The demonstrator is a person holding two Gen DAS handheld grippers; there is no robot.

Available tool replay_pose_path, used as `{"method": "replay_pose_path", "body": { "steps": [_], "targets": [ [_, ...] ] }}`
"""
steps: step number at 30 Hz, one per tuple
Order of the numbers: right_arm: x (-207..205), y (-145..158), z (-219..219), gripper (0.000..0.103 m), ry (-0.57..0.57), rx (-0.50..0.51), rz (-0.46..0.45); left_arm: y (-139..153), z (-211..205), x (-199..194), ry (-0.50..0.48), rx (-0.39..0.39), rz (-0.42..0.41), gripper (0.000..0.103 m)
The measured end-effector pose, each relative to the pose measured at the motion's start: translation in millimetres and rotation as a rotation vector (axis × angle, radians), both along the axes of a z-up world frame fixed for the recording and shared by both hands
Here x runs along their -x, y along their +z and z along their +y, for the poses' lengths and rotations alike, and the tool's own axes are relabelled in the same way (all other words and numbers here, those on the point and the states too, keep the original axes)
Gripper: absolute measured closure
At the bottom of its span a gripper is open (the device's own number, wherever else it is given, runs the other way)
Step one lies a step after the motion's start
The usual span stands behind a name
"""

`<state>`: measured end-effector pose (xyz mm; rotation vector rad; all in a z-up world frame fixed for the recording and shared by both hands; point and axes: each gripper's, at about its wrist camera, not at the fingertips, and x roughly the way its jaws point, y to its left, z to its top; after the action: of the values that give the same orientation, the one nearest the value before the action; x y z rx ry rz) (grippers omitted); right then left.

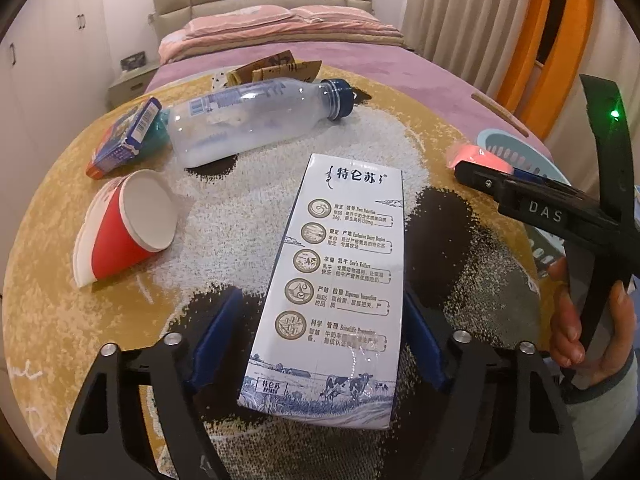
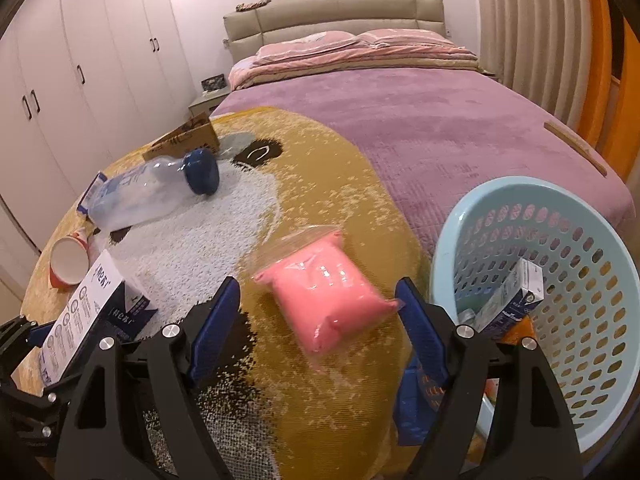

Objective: Collect trash
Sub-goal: 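Grasp the second milk carton with the left tool while the right tool grasps the pink bag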

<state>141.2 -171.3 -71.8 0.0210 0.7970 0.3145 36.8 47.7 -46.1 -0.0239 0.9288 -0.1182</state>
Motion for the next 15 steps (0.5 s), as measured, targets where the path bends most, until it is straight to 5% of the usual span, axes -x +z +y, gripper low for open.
{"method": "replay_pose_path", "body": {
  "steps": [9, 15],
  "targets": [
    [10, 1, 12, 0.063, 0.032, 0.048, -0.014, 0, -3, -3, 0.009, 0.002, -0.006, 0.048],
    [20, 9, 18, 0.066, 0.044, 0.05, -0.042, 7, -6, 1, 0.011, 0.003, -0.044, 0.051]
  ]
}}
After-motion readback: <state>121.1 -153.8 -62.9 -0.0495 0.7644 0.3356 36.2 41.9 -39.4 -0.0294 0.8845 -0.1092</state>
